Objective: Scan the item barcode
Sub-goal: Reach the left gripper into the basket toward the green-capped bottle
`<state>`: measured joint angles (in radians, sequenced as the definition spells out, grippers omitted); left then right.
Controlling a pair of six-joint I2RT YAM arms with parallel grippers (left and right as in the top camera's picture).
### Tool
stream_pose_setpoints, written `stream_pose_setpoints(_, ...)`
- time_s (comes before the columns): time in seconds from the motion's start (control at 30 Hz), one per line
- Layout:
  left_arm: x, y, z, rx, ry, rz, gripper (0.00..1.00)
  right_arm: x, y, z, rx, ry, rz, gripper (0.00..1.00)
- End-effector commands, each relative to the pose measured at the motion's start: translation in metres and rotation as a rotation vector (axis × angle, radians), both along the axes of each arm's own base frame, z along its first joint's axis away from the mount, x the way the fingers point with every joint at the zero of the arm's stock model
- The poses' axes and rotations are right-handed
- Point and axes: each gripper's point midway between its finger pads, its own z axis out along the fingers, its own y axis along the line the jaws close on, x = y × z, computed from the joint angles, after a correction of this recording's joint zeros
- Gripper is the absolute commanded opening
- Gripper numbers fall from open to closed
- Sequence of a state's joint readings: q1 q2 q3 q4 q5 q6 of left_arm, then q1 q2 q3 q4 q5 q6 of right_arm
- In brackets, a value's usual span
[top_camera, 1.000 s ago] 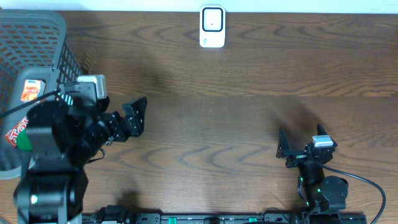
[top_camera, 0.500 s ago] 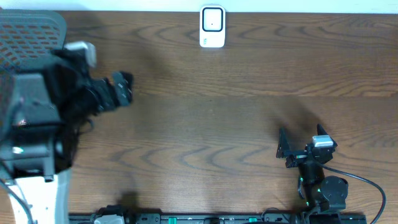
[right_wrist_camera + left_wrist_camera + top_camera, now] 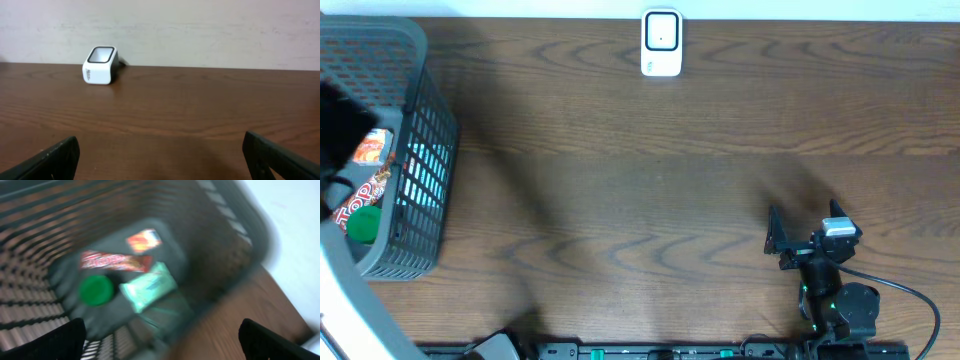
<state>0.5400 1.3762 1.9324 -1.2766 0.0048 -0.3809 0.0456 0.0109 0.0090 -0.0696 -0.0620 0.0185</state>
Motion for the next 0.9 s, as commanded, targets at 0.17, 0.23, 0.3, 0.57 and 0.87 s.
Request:
stream_pose_setpoints(0.17, -0.025, 0.078, -0.073, -0.181, 0.189, 0.362, 0.98, 0.000, 0.000, -0.001, 0.013, 0.001, -0.004, 0.99)
stream_pose_setpoints(0.23, -0.023, 0.083, -0.092, -0.210, 0.238, 0.368, 0.98, 0.000, 0.000, -0.001, 0.013, 0.001, -0.004, 0.99)
stream_pose_setpoints(0.3, -0.016, 0.089, -0.121, -0.237, 0.297, 0.358, 0.98, 0.000, 0.000, -0.001, 0.013, 0.001, -0.004, 0.99)
stream_pose_setpoints(0.57, -0.002, 0.105, -0.183, -0.179, 0.388, 0.224, 0.98, 0.000, 0.000, -0.001, 0.013, 0.001, -0.004, 0.99)
stream_pose_setpoints(0.87, -0.006, 0.102, -0.231, -0.180, 0.443, 0.172, 0.98, 0.000, 0.000, -0.001, 0.014, 0.001, -0.004, 0.99)
